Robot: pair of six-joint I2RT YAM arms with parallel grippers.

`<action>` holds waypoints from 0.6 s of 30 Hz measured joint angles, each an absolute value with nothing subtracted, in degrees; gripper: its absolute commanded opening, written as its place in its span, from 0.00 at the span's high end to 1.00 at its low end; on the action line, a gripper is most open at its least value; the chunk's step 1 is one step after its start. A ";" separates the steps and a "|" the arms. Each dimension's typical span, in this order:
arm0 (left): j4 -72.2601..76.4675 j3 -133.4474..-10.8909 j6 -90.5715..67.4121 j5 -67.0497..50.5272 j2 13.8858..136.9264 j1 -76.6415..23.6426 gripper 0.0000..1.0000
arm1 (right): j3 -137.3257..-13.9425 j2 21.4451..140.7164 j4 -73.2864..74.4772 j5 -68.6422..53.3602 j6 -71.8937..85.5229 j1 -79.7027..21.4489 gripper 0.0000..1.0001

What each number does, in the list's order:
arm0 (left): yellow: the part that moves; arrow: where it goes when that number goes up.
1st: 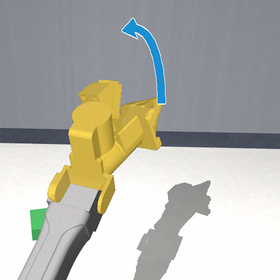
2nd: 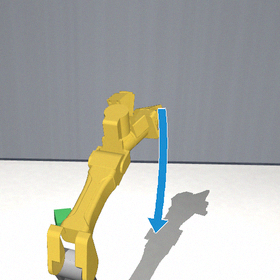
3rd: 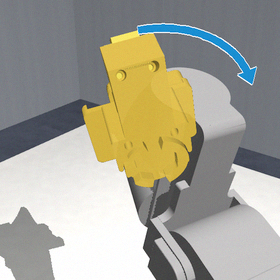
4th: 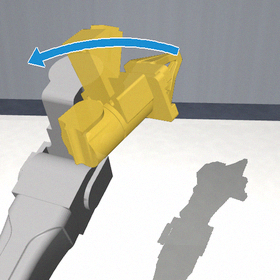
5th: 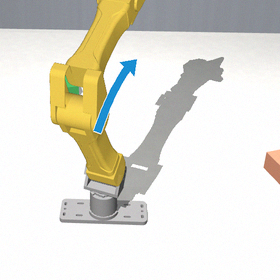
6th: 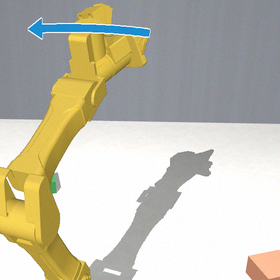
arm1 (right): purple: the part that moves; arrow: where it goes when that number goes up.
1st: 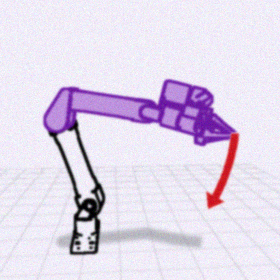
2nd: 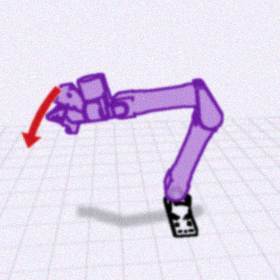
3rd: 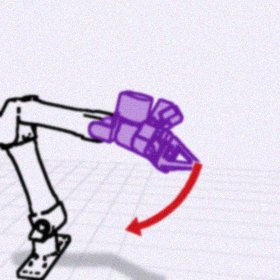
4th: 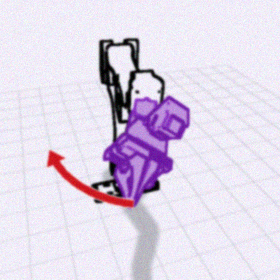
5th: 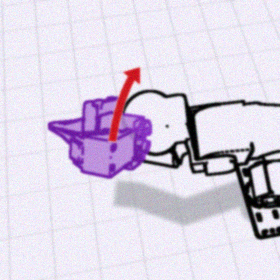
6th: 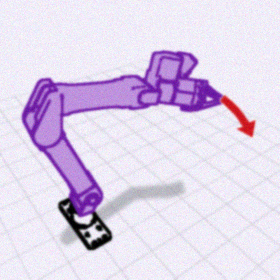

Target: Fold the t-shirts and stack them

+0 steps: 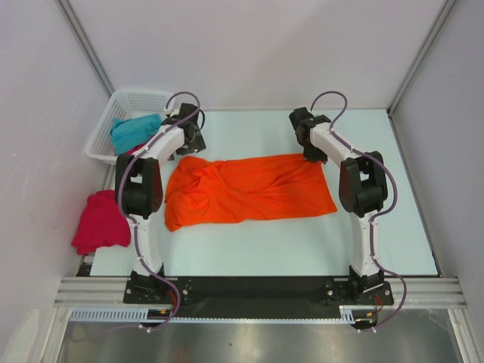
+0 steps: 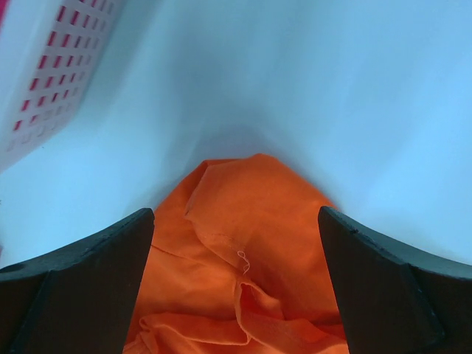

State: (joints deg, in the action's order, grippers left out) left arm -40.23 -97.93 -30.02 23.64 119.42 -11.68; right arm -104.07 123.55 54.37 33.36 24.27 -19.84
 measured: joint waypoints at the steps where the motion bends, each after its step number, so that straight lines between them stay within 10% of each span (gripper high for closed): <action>1: -40.27 -97.93 -30.04 23.55 119.94 -11.62 0.02 | -104.88 124.18 54.48 33.32 24.23 -19.62 0.58; 18: -38.22 -93.62 -30.02 21.76 120.77 -10.41 0.02 | -111.26 130.69 56.77 33.34 23.77 -18.57 0.57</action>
